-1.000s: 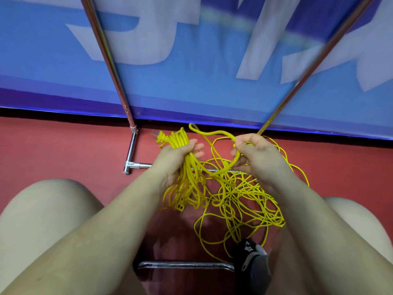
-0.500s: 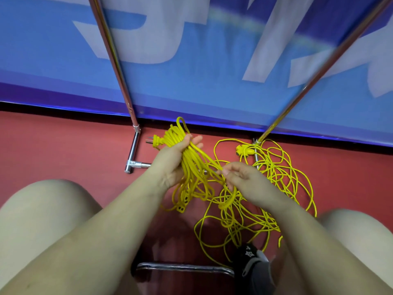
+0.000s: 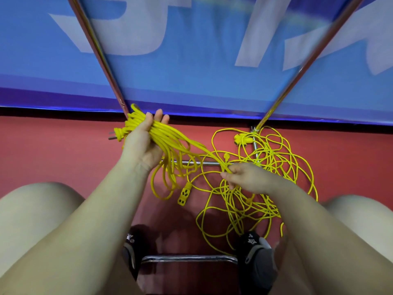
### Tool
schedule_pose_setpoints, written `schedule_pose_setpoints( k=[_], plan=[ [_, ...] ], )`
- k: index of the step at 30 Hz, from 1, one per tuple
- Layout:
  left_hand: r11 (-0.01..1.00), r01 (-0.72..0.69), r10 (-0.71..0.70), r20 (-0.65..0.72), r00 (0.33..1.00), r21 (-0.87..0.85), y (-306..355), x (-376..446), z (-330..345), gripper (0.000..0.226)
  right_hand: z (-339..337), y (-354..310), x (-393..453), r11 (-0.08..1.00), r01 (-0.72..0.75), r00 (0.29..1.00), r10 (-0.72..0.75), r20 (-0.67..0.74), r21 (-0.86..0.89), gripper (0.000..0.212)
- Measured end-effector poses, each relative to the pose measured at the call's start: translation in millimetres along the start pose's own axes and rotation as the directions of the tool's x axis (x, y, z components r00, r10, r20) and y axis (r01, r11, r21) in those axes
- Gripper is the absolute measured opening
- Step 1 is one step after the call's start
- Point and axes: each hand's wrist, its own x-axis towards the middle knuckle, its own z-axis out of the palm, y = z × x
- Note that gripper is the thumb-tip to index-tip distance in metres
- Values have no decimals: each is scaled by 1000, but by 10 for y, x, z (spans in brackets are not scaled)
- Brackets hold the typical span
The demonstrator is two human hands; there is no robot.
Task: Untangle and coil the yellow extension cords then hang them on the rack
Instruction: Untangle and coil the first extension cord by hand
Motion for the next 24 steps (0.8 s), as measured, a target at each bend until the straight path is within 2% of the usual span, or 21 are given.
schedule_pose_setpoints(
  k=[2,6,8,10,13,18,20,22,24],
  plan=[
    [999,-34,34,13,999,16,43,2,-8,16,0,100,11,996,-41,999,40,-15,-83,29],
    [997,-37,36,10,999,61,66,-17,-28,18,-71,150,22,999,-44,989,42,-139,-9,21],
    [997,-47,47,1,999,57,70,-23,-40,22,-111,127,30,994,-16,974,40,-222,106,9],
    [997,-49,48,10,999,66,64,-26,-51,24,-141,97,55,950,23,954,72,-290,311,12],
    [987,-21,7,84,996,161,0,-28,-62,21,-184,21,45,841,83,935,120,-334,535,4],
    [931,-6,-70,197,978,364,-199,-42,-37,18,-252,-112,1,648,144,934,161,-320,748,6],
    [843,-81,-54,232,971,533,-296,-64,-56,13,-269,-166,-13,536,145,941,184,-283,832,7],
    [712,-158,-55,279,959,684,-381,-99,-78,11,-279,-213,-22,382,145,950,203,-236,913,7],
    [612,-193,-91,311,946,767,-453,-118,-95,11,-280,-254,-22,212,123,961,217,-170,969,6]
  ],
)
